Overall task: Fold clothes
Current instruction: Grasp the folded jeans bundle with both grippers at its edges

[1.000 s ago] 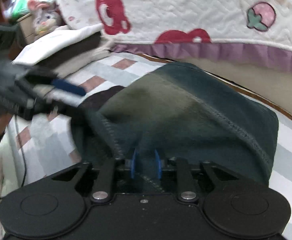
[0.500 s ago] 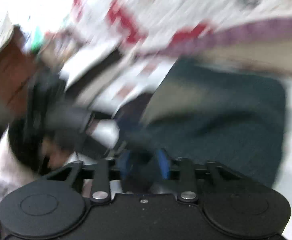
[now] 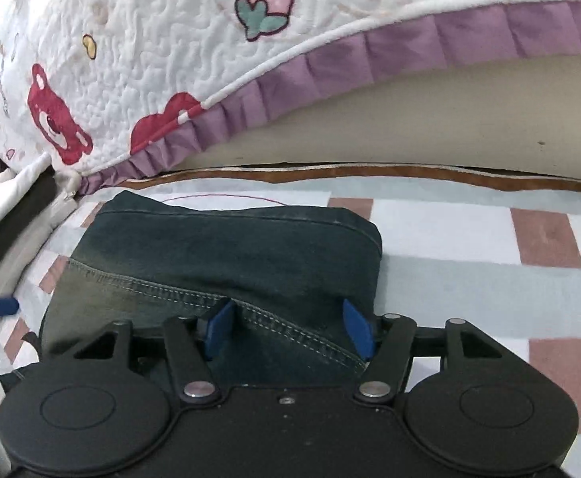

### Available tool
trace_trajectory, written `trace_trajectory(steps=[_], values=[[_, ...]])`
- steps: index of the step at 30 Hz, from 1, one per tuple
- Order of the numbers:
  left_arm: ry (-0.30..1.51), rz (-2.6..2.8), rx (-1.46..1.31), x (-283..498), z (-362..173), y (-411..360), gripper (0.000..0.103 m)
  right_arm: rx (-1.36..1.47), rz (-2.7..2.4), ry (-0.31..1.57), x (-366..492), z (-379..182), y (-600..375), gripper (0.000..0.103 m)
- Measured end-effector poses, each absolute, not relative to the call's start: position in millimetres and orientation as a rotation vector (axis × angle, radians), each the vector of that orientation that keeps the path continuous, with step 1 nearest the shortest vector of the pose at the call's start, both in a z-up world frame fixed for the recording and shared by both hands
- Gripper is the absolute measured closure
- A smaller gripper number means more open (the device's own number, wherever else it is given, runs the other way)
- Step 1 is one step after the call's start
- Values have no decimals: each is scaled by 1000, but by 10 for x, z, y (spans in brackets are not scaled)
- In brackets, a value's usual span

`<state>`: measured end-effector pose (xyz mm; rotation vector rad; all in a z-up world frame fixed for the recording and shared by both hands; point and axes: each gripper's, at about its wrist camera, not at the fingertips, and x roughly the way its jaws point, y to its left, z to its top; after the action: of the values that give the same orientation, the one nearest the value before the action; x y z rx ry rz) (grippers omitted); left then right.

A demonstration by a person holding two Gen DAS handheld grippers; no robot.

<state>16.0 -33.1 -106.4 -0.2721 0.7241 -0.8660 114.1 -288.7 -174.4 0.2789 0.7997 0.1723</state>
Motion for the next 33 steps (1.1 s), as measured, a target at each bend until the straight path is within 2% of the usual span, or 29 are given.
trace_trajectory(steps=[2, 4, 6, 9, 12, 18, 20, 22, 26, 28, 29, 32, 33], values=[[758, -899, -266, 194, -1159, -505, 33, 351, 211, 776, 1138, -1622, -2927, 36], [862, -896, -211, 211, -1358, -705, 41, 357, 244, 782, 1210, -1545, -2850, 36], [948, -872, -187, 144, -1557, -781, 42, 343, 274, 799, 1306, -1480, -2742, 36], [958, -877, -210, 20, -1539, -618, 42, 168, 297, 911, 1553, -1572, -2383, 35], [986, -882, -291, 32, -1583, -471, 42, 0, 302, 910, 1772, -1684, -2093, 30], [931, -919, -165, -104, -1540, -511, 41, -18, 320, 932, 2206, -1868, -1928, 22], [938, -954, -207, -66, -1509, -407, 42, 52, 291, 920, 2148, -1751, -1985, 24], [926, -983, -293, -5, -1443, -248, 41, 111, 272, 877, 1983, -1588, -2023, 30], [805, -945, -496, 157, -1254, 123, 41, 125, 396, 775, 1402, -1340, -1955, 31], [773, -862, -552, 362, -1197, 205, 41, 64, 448, 801, 1221, -1357, -1836, 41], [761, -815, -571, 480, -1173, 229, 41, 27, 470, 808, 1153, -1372, -1763, 42], [785, -763, -504, 835, -1201, 15, 42, -43, 531, 828, 1006, -1433, -1562, 43], [812, -748, -451, 937, -1255, -123, 46, -45, 547, 837, 984, -1468, -1499, 42]])
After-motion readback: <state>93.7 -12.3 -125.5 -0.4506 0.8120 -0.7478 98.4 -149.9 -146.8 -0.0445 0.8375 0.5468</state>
